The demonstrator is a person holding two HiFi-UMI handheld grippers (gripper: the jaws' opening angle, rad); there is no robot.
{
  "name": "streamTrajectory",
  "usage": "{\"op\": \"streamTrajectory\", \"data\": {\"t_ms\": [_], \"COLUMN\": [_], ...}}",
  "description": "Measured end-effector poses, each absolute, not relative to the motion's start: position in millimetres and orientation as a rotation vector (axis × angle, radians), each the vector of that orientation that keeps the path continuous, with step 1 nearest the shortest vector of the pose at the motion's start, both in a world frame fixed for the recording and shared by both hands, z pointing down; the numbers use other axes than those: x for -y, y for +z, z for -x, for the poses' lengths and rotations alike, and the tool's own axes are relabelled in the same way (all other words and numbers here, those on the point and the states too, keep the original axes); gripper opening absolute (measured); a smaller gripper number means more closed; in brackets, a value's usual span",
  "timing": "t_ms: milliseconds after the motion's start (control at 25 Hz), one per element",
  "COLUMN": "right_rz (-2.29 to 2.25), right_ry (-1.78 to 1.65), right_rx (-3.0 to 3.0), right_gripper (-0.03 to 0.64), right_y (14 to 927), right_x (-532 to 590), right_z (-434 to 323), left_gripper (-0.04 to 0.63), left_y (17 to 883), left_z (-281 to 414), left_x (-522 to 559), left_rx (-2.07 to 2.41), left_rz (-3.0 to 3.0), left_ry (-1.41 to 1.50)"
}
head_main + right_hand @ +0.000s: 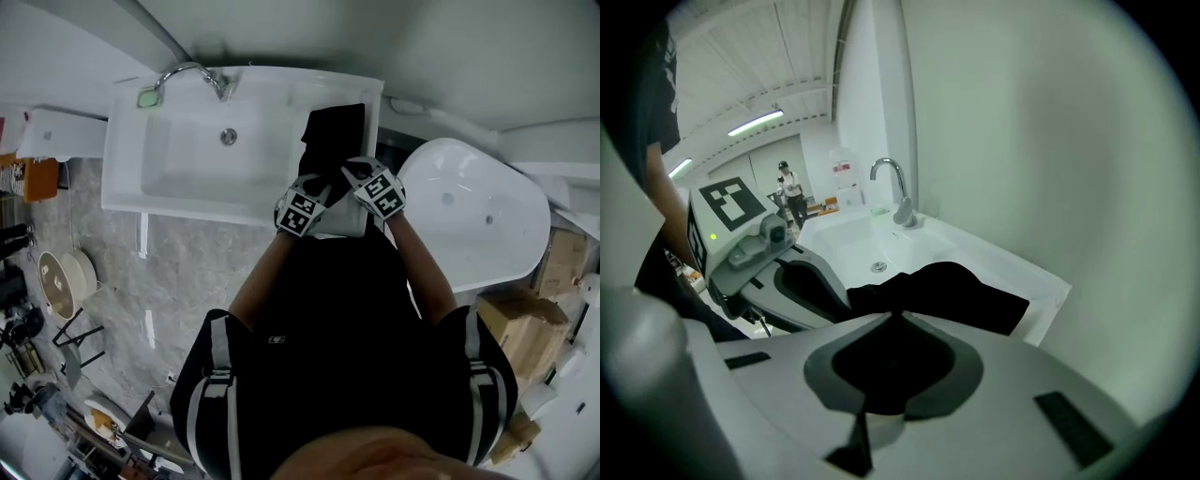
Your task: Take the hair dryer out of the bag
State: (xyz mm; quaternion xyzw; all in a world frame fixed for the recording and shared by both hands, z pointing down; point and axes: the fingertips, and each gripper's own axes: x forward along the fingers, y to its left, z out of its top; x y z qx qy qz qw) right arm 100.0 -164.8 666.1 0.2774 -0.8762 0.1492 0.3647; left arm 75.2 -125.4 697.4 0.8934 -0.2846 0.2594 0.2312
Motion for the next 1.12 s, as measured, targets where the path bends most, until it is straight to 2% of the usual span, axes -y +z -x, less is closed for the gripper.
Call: {"op": "streamTrajectory", "data": {"t_ms": [40,120,360,1120], "right_rz": [-0.718,-0.72,-0.708,-0.697], "right_ry": [0.388,0.392,0.391,0.444], "right_rx": [2.259,2.276,2.306,2.294], "right_gripper": [0.08,0.08,0.08,0.08], "right_y": [664.1,658.9,652.1,664.6], "right_x": [165.3,166.3,163.0,147.4], "right_z": [-100.4,-99.2,-99.0,-121.5], "left_gripper": [0.039,0.12,0.184,0.195], "left_y": [702.3,711.6,744.1,796.5], "left_z": [-73.4,-72.5,-75.9,-93.7], "left_x": [130.7,137.8,148.0,173.0], "left_rx": [0.814,0.845,0.91,0.93], "left_rz": [-2.437,-2.394,-2.282,-2.165], "left_ry": [0.738,0.771,0.866,1.089]}}
